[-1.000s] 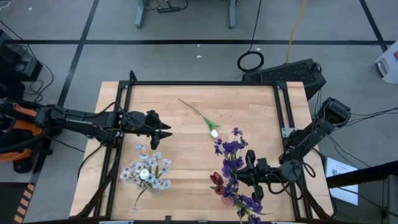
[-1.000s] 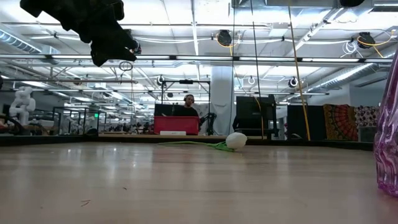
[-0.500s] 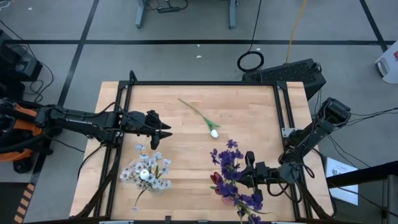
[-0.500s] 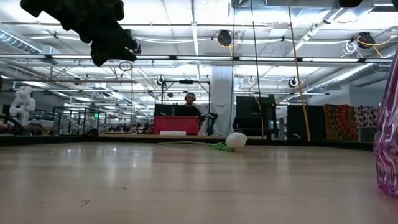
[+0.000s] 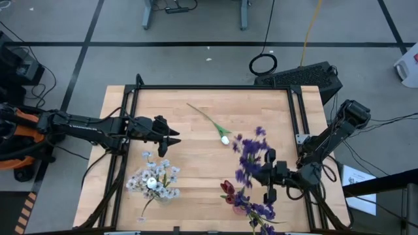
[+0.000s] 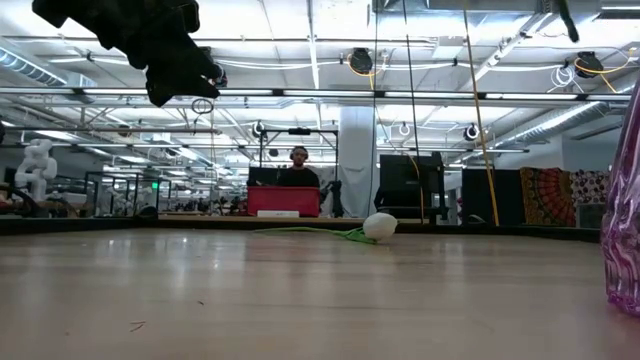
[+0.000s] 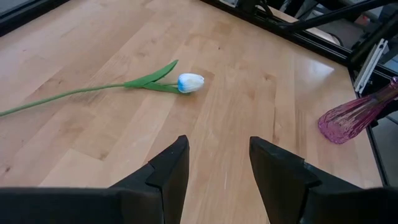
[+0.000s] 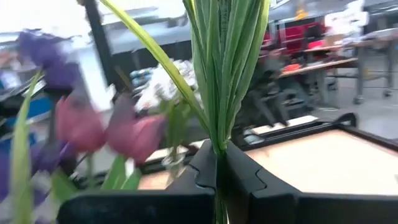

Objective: Sort flowers into vase by color
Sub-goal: Put the purple flower into the pink vase

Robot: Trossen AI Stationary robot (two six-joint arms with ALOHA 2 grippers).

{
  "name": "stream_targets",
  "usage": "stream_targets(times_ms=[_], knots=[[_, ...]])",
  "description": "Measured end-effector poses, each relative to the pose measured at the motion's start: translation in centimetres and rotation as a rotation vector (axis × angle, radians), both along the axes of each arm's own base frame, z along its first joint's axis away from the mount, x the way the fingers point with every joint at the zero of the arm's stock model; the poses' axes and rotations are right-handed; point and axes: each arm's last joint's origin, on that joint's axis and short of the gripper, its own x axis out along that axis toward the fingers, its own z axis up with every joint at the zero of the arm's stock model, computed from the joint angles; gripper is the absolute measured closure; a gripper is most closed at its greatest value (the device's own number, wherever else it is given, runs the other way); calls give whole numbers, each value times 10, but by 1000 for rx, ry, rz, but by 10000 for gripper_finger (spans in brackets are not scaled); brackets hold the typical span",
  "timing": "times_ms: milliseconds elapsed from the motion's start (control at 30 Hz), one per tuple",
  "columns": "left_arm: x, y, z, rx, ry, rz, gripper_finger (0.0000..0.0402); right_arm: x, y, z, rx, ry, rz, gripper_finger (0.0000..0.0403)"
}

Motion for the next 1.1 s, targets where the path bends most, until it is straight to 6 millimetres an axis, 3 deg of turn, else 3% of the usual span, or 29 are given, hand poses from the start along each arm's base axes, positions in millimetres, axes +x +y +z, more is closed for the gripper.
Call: stream_targets(times_ms=[300, 567, 800, 1100], knots=[[0, 1, 0, 12, -4, 18, 228, -13, -14, 25, 86, -70, -13, 403], [0, 0, 0, 2, -6, 14, 228, -19, -20, 26, 61, -13, 58, 403], [13, -14, 1, 27, -67, -42, 228, -37, -36, 38, 90, 26, 188, 403], [28, -36, -18, 72, 7, -100, 228, -54, -48, 44, 48, 66, 314, 403]])
